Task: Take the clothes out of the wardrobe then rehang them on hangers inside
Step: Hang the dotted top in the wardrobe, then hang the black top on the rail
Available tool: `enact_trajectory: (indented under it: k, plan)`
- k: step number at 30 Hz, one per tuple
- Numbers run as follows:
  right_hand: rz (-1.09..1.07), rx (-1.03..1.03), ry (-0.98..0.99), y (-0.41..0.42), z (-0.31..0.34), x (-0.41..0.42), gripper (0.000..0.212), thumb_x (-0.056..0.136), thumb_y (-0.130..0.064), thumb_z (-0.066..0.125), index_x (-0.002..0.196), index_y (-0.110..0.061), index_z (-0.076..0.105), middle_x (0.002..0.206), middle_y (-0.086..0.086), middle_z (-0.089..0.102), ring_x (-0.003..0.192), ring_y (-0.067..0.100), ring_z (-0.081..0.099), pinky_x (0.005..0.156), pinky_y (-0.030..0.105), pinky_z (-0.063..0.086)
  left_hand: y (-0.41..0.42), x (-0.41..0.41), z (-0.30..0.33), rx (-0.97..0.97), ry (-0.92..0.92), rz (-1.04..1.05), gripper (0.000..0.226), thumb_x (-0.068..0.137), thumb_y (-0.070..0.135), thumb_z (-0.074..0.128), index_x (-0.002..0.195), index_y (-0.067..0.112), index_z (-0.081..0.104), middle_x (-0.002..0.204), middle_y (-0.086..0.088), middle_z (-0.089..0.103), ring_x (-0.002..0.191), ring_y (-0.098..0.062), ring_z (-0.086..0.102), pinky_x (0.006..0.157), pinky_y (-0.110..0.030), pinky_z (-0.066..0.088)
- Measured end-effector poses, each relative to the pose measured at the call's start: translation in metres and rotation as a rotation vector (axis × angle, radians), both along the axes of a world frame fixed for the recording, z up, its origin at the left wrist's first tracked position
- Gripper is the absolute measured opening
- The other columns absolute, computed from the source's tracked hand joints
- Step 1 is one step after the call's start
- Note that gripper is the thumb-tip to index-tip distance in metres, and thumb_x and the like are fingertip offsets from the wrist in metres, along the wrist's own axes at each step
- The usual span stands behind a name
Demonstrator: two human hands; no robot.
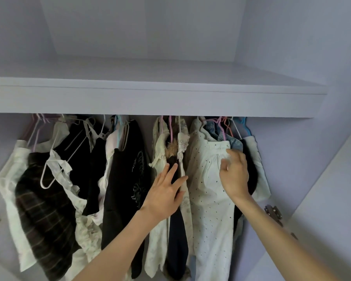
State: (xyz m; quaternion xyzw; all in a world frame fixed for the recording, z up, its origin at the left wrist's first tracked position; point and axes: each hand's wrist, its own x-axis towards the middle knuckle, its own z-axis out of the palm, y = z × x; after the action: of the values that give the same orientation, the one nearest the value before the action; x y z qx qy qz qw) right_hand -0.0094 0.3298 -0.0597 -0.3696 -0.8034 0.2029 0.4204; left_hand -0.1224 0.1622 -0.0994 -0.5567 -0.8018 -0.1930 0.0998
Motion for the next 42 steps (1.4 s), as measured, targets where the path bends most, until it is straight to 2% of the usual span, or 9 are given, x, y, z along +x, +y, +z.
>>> enact_trajectory:
  k: [4, 8, 12, 15, 21, 23, 27, 31, 42]
  plan:
    - [0.226, 0.276, -0.126, -0.031, -0.012, -0.002, 0.037, 0.089, -0.018, 0.054, 0.121, 0.0, 0.057, 0.125, 0.018, 0.056, 0.116, 0.033, 0.052, 0.099, 0.04, 0.04, -0.028, 0.006, -0.001, 0.052, 0.03, 0.08, 0.046, 0.096, 0.032, 0.034, 0.141, 0.024, 0.036, 0.154, -0.008, 0.017, 0.144, -0.027, 0.0, 0.115, -0.036, 0.003]
    - [0.494, 0.349, -0.268, -0.078, -0.039, -0.006, 0.048, 0.091, -0.034, 0.038, 0.125, -0.004, 0.055, 0.127, 0.018, 0.054, 0.115, 0.034, 0.053, 0.097, 0.048, 0.043, -0.086, 0.023, -0.028, 0.048, 0.06, 0.277, 0.045, 0.089, 0.032, 0.034, 0.132, 0.024, 0.044, 0.142, -0.01, 0.043, 0.137, -0.034, 0.028, 0.107, -0.046, 0.022]
    - [0.717, 0.439, -0.397, -0.133, -0.067, -0.003, 0.051, 0.09, -0.037, 0.035, 0.127, -0.007, 0.054, 0.13, 0.015, 0.054, 0.12, 0.029, 0.052, 0.1, 0.049, 0.04, -0.159, 0.051, -0.056, 0.043, -0.025, 0.516, 0.048, 0.09, 0.023, 0.056, 0.136, 0.022, 0.044, 0.148, -0.011, 0.034, 0.14, -0.031, 0.013, 0.11, -0.052, 0.024]
    - [0.878, 0.506, -0.44, -0.181, -0.078, 0.0, 0.052, 0.089, -0.038, 0.033, 0.126, -0.009, 0.055, 0.128, 0.014, 0.056, 0.118, 0.028, 0.055, 0.098, 0.05, 0.041, -0.214, 0.085, -0.066, 0.01, -0.066, 0.708, 0.05, 0.094, 0.026, 0.05, 0.142, 0.027, 0.036, 0.153, -0.006, 0.02, 0.142, -0.029, 0.002, 0.113, -0.044, 0.009]
    - [1.222, 0.513, -0.374, -0.293, -0.09, 0.008, 0.051, 0.089, -0.038, 0.035, 0.127, -0.009, 0.054, 0.129, 0.014, 0.055, 0.118, 0.027, 0.054, 0.099, 0.05, 0.038, -0.323, 0.163, -0.074, -0.117, -0.075, 1.061, 0.05, 0.089, 0.037, 0.033, 0.133, 0.021, 0.048, 0.142, -0.013, 0.043, 0.133, -0.039, 0.034, 0.103, -0.05, 0.025]
    - [1.338, 0.518, -0.376, -0.34, -0.094, 0.022, 0.052, 0.089, -0.04, 0.034, 0.127, -0.011, 0.055, 0.131, 0.012, 0.055, 0.118, 0.027, 0.055, 0.1, 0.05, 0.035, -0.364, 0.201, -0.078, -0.126, -0.114, 1.221, 0.051, 0.088, 0.039, 0.032, 0.133, 0.021, 0.049, 0.141, -0.013, 0.044, 0.132, -0.039, 0.035, 0.103, -0.051, 0.024]
    - [1.561, 0.572, -0.379, -0.425, -0.108, 0.063, 0.053, 0.086, -0.042, 0.035, 0.125, -0.013, 0.056, 0.129, 0.011, 0.057, 0.117, 0.027, 0.056, 0.098, 0.052, 0.035, -0.434, 0.29, -0.095, -0.06, -0.182, 1.469, 0.05, 0.085, 0.038, 0.036, 0.129, 0.02, 0.049, 0.135, -0.015, 0.05, 0.128, -0.039, 0.04, 0.096, -0.053, 0.039]
    - [1.774, 0.559, -0.388, -0.508, -0.125, 0.116, 0.056, 0.083, -0.042, 0.038, 0.123, -0.009, 0.058, 0.127, 0.014, 0.058, 0.116, 0.031, 0.057, 0.096, 0.055, 0.035, -0.489, 0.393, -0.113, 0.05, -0.243, 1.712, 0.049, 0.082, 0.037, 0.039, 0.128, 0.02, 0.048, 0.132, -0.014, 0.052, 0.128, -0.032, 0.033, 0.098, -0.048, 0.04]
    - [2.322, 0.637, -0.359, -0.693, -0.145, 0.331, 0.053, 0.084, -0.041, 0.039, 0.121, -0.01, 0.058, 0.123, 0.013, 0.06, 0.115, 0.03, 0.057, 0.097, 0.053, 0.037, -0.568, 0.653, -0.131, 0.114, -0.426, 2.272, 0.049, 0.079, 0.033, 0.038, 0.12, 0.016, 0.059, 0.126, -0.017, 0.057, 0.119, -0.041, 0.051, 0.088, -0.055, 0.047]
